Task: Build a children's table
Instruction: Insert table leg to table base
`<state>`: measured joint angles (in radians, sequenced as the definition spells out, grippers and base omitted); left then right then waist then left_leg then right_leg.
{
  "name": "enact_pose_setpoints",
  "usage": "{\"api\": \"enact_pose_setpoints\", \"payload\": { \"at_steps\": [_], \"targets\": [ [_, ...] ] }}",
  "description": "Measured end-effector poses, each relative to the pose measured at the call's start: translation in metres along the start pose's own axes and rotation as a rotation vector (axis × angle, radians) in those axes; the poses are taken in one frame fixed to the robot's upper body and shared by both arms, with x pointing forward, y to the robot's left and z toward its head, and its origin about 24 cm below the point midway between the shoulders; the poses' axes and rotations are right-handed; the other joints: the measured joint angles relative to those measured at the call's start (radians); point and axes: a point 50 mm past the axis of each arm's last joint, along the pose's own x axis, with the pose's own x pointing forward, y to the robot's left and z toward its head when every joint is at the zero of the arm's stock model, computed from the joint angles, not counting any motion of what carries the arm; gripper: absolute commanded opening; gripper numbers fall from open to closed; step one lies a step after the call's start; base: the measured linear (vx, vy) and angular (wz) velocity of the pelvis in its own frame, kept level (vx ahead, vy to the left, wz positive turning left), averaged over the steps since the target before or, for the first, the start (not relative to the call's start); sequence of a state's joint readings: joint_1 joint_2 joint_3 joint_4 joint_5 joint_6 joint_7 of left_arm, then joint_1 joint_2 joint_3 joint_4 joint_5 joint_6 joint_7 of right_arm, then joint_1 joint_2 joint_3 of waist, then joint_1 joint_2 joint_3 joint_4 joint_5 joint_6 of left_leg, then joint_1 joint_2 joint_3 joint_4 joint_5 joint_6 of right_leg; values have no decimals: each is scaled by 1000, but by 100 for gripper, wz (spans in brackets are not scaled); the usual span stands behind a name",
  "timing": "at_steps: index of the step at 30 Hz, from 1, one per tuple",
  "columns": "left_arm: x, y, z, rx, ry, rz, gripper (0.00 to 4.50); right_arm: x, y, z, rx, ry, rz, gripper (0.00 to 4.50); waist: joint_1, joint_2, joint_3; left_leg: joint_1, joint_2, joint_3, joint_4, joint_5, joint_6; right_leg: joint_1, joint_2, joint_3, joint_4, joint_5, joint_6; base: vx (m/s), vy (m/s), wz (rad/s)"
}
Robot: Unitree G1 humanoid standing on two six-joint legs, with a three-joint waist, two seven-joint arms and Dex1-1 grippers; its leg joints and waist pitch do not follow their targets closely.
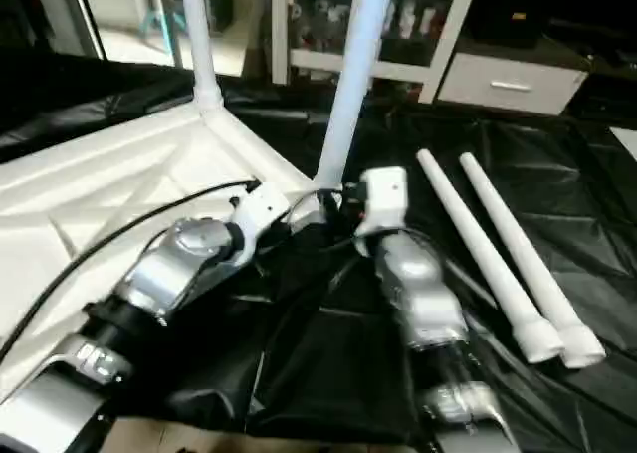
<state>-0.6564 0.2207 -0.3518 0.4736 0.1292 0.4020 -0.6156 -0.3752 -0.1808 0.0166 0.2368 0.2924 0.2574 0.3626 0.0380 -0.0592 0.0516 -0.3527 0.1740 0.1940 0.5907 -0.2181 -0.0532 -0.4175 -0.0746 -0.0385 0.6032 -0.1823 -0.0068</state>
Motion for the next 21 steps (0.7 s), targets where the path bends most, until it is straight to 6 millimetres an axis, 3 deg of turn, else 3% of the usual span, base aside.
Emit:
{"api": "enact_pose_setpoints", "payload": {
  "at_steps": [4, 7, 11, 16, 21],
  "targets": [
    [-7, 0, -6, 27, -8, -54, 0, -18, -8, 4, -2, 17, 98, 442, 2, 0, 0, 1, 0, 1, 1, 0, 0, 1, -1, 0, 1, 0, 0, 0, 0, 0],
    [-13, -8, -8, 56, -34, -151, 0, -40, -23, 5, -64, 88, 201, 442, 16, 2, 0, 1, 0, 2, 1, 0, 0, 1, -2, 0, 1, 0, 0, 0, 0, 0],
    [-25, -16, -14, 107, -58, -288, 0, -56, -37, 8, -110, 154, 280, 442, 22, 3, 0, 1, 0, 2, 2, 0, 0, 1, -2, 0, 3, 0, 0, 0, 0, 0],
    [-31, -36, -14, 168, -83, -477, 0, -80, -46, 10, -129, 268, 418, 442, 55, 3, 0, 1, 1, 6, 5, 2, 2, 2, -5, -1, 6, -2, 0, 0, 0, 0],
    [-32, -38, -15, 168, -81, -502, 0, -94, -44, 14, -131, 333, 551, 442, 53, 3, 1, 1, 1, 6, 10, 3, 3, 3, -7, -1, 9, -1, 0, 0, 0, 0]
  ]
}}
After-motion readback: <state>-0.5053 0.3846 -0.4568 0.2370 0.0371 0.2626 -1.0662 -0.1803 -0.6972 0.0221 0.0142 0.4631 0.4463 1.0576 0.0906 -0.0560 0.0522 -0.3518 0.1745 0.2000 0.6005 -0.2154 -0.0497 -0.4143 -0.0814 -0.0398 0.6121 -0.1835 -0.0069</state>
